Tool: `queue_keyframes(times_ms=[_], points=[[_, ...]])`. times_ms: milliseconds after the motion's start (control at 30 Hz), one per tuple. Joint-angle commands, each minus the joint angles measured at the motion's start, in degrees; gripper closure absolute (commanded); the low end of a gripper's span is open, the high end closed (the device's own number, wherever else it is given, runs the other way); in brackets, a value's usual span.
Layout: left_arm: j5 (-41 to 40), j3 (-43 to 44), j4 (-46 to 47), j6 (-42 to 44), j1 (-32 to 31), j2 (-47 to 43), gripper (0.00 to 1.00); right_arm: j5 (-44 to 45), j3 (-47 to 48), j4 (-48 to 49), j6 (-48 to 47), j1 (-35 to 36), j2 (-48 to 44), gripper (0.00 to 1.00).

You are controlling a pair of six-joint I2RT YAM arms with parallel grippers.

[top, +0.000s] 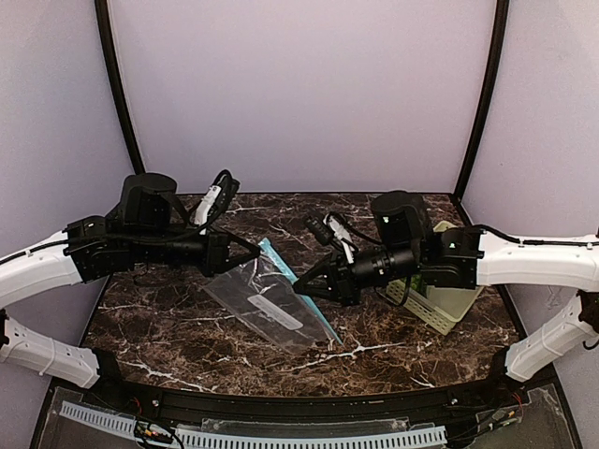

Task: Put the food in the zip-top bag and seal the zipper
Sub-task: Unzip the zipper from the zipper food storage bag.

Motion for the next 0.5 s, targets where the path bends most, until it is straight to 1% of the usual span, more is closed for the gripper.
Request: queue_keyframes(times_ms=[0,467], points=[[-3.5,-0.9,-1.2,-0.8,2.0,-1.7,0.99,-0.9,-1.3,-1.4,0.6,-0.1,0.1,1.00],[-4.2,-1.0,-2.8,-1.6,3.7,-2.2,0.99,-1.1,-3.2,-0.1,1.8,-0.1,0.2,1.00]])
